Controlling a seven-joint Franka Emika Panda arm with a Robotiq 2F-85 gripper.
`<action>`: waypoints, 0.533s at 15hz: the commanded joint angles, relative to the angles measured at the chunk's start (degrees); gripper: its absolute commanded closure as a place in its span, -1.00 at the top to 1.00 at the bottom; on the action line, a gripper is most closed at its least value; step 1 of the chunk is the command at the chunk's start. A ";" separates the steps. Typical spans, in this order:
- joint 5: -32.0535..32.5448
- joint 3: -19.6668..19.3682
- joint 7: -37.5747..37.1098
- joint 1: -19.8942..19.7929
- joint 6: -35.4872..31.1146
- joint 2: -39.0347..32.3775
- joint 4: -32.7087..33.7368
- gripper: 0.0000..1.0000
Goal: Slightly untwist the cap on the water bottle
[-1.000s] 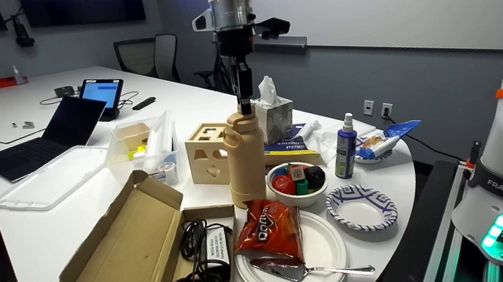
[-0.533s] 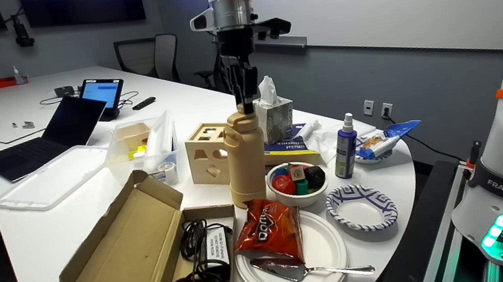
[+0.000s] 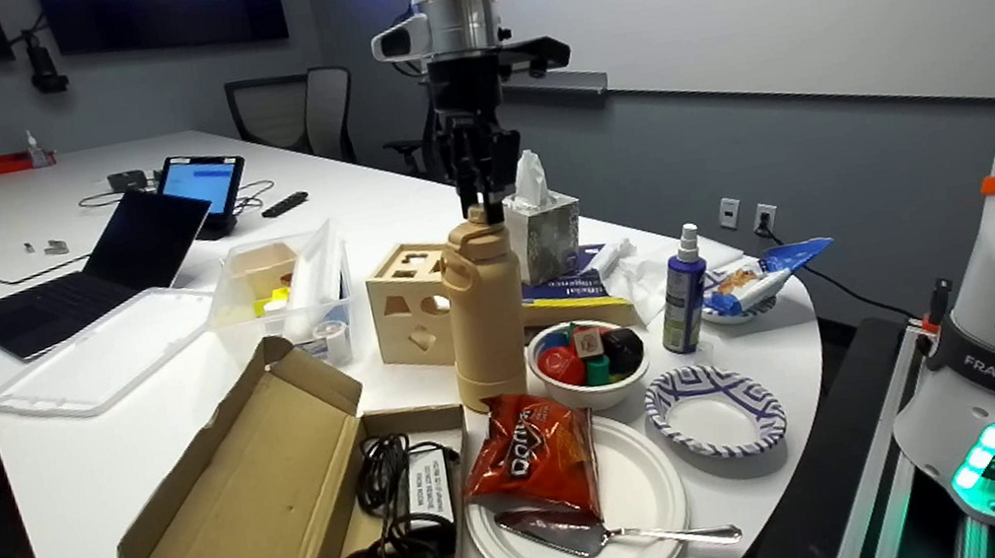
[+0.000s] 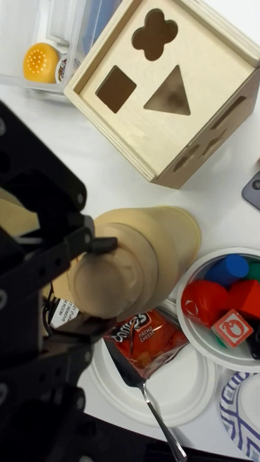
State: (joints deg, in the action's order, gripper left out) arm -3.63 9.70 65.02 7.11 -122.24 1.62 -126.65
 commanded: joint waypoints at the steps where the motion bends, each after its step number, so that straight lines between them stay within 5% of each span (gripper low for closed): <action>1: -0.96 -0.88 8.08 0.58 1.04 -1.23 0.54 -0.57; 8: -0.26 -1.03 20.01 0.40 2.38 -2.16 1.79 -0.57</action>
State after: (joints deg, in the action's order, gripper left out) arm -3.73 9.56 79.24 7.12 -121.58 1.37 -126.22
